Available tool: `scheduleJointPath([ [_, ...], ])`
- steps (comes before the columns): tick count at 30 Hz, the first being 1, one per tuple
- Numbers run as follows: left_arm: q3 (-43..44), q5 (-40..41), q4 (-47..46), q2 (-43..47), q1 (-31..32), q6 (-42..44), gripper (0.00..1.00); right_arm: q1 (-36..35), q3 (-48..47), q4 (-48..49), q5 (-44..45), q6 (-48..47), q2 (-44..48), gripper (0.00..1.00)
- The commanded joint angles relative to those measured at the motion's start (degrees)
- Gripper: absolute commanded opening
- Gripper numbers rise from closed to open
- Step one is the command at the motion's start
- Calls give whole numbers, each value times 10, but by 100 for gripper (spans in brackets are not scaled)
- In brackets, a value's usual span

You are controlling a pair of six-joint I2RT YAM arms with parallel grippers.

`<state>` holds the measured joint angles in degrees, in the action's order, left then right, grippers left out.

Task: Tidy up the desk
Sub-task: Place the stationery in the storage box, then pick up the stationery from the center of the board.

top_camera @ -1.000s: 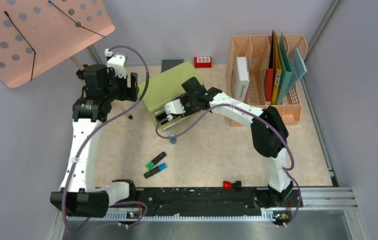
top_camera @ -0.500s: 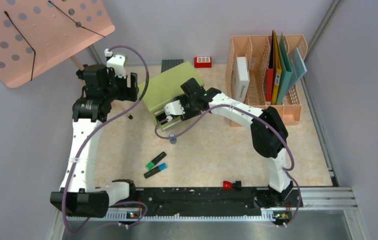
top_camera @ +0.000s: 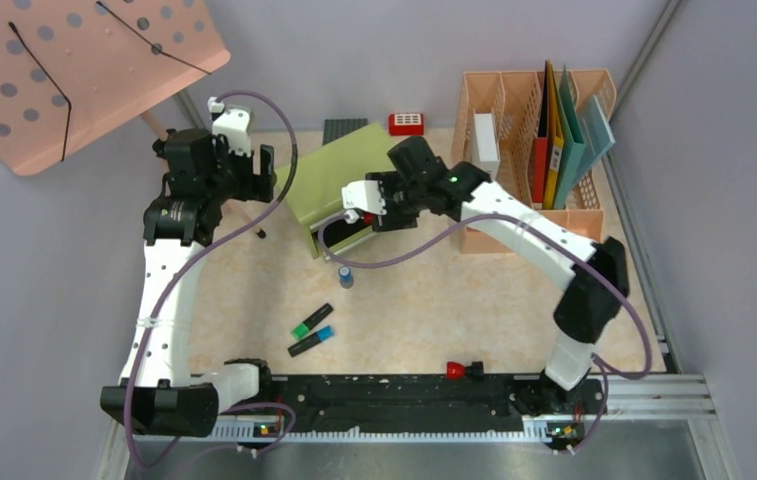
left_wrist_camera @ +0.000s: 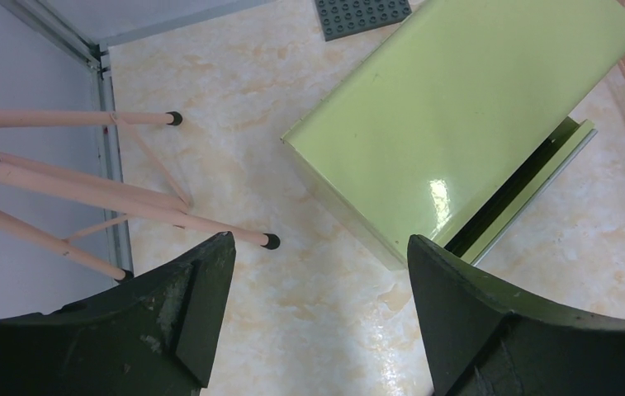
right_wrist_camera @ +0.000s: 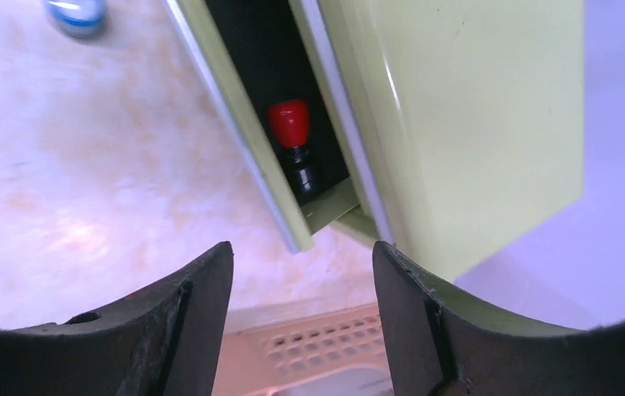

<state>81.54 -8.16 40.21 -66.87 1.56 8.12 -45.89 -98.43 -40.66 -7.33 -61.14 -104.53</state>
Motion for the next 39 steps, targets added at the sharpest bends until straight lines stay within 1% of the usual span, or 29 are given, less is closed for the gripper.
scheduleJointPath([
  [1,3,-11,-35,5,-3,22,82,-2,58,-112,-99,89,108,64],
  [7,-21,-26,-60,0,-2,37,84,-1,194,-236,-220,104,207,67],
  [8,-28,-29,-69,0,-2,40,86,-1,215,-252,-235,102,218,68],
  [9,-35,-31,-78,0,-2,41,90,-1,237,-264,-246,100,227,69],
  [10,-41,-30,-88,-1,-2,42,91,-4,263,-266,-248,103,238,70],
  [15,-45,-8,-103,-24,-2,45,97,-38,389,-202,-219,132,295,70],
  [22,-37,29,-99,-54,-2,53,99,-105,497,-132,-200,148,318,70],
  [26,-37,45,-100,-61,-2,54,99,-135,531,-90,-186,171,320,70],
  [29,-42,48,-102,-61,-2,52,99,-158,554,-50,-158,207,307,70],
  [34,-43,43,-103,-58,-2,49,99,-170,582,-1,-125,226,301,67],
  [36,-39,42,-102,-59,-2,49,99,-171,585,12,-121,236,298,64],
  [39,-36,40,-101,-58,-2,48,99,-176,590,26,-107,245,291,56],
])
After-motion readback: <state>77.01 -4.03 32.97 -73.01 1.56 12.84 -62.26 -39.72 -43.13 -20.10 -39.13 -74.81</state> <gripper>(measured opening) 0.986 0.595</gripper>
